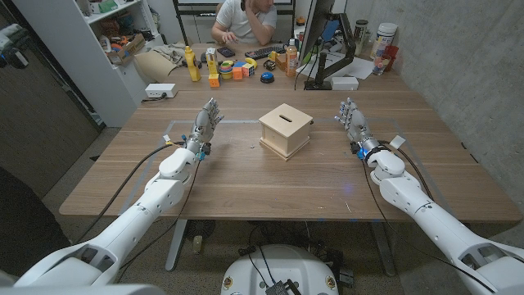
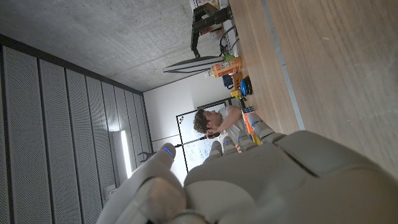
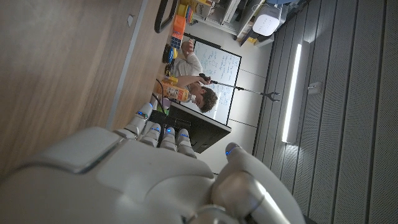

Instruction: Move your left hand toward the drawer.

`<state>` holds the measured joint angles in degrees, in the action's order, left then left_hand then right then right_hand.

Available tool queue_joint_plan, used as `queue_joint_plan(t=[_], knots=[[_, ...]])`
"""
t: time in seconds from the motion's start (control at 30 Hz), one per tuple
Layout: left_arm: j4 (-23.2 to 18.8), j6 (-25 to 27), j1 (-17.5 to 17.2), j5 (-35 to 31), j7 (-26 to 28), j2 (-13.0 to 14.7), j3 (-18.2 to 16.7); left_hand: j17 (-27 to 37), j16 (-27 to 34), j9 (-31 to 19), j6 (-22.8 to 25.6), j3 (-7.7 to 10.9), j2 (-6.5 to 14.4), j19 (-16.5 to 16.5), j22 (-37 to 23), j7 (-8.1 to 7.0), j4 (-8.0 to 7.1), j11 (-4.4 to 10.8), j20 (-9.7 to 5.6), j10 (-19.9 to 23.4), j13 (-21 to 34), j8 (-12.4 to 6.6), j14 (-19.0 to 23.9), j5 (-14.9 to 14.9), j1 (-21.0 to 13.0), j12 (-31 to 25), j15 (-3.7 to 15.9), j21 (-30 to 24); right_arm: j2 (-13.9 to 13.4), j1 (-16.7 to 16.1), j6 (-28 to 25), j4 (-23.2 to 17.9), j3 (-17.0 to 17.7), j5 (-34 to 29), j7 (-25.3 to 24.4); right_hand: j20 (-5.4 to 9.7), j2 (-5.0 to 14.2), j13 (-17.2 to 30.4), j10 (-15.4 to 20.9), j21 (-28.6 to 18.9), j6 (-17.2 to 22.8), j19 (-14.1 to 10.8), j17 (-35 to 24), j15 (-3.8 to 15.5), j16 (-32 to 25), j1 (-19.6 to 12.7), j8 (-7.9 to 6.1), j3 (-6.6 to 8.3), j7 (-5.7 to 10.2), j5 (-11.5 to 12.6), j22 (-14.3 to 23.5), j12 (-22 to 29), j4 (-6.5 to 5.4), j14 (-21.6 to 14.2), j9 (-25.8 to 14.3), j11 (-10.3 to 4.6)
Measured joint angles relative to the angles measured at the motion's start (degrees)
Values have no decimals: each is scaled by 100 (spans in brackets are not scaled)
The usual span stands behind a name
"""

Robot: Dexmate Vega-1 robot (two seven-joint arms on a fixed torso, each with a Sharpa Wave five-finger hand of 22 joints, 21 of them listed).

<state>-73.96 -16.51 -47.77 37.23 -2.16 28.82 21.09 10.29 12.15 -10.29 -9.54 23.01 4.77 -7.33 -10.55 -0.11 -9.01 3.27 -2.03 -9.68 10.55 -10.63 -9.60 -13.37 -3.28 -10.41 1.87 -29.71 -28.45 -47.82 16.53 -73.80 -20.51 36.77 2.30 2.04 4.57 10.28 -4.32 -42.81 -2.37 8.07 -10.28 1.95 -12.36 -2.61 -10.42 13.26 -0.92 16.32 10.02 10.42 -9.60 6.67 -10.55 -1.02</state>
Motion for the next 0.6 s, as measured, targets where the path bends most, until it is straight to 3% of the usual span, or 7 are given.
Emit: queue_joint_plan(t=[0.53,0.6], knots=[[19,15,15,-125,-25,-93,-86,-1,15,1,-21,0,0,2,0,-22,0,0,-1,0,0,0,1,0,0,0,0,0,141,-44,-78,18,219,-136,120,0,-1,-1,0,0,1,-1,1,0,0,1,0,4,0,0,-1,0,-4,0,1,0],[17,-20,8,-171,0,-104,-87,-1,58,1,-32,31,25,156,8,-163,32,36,86,-30,-10,-68,56,-12,-25,-42,11,0,151,-51,-83,17,236,-150,132,0,-1,-1,1,0,1,-1,1,0,0,1,0,4,0,0,-1,0,-4,0,1,0]])
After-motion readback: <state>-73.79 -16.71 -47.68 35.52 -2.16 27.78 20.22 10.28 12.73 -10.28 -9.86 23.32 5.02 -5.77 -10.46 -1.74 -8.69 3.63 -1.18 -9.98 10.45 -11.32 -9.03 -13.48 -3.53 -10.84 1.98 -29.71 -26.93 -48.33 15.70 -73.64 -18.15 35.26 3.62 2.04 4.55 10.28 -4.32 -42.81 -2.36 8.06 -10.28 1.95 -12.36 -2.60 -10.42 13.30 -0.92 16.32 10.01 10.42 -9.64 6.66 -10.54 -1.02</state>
